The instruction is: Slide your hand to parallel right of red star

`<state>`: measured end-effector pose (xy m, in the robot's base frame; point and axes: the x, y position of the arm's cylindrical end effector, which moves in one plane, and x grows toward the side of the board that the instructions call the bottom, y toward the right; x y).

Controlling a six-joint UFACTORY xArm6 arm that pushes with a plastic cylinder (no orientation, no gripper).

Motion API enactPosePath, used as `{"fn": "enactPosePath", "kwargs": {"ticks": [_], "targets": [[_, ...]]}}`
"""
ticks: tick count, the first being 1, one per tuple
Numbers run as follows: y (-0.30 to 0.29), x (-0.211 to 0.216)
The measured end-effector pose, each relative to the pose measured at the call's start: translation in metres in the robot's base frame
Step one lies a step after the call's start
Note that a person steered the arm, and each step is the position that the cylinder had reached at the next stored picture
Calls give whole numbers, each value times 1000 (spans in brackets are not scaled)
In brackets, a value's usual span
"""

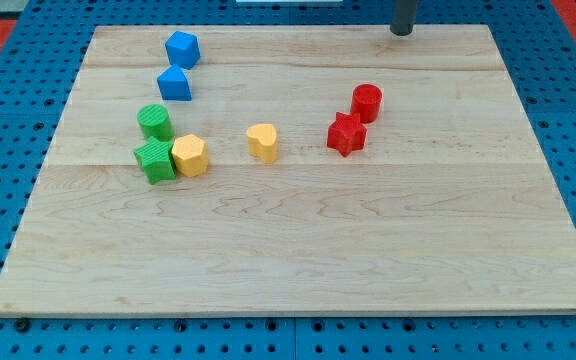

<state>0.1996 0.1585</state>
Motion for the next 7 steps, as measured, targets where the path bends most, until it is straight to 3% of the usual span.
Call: {"fn": "enactPosePath", "kwargs": {"ticks": [6,7], "targets": [[-1,14],[9,44]]}}
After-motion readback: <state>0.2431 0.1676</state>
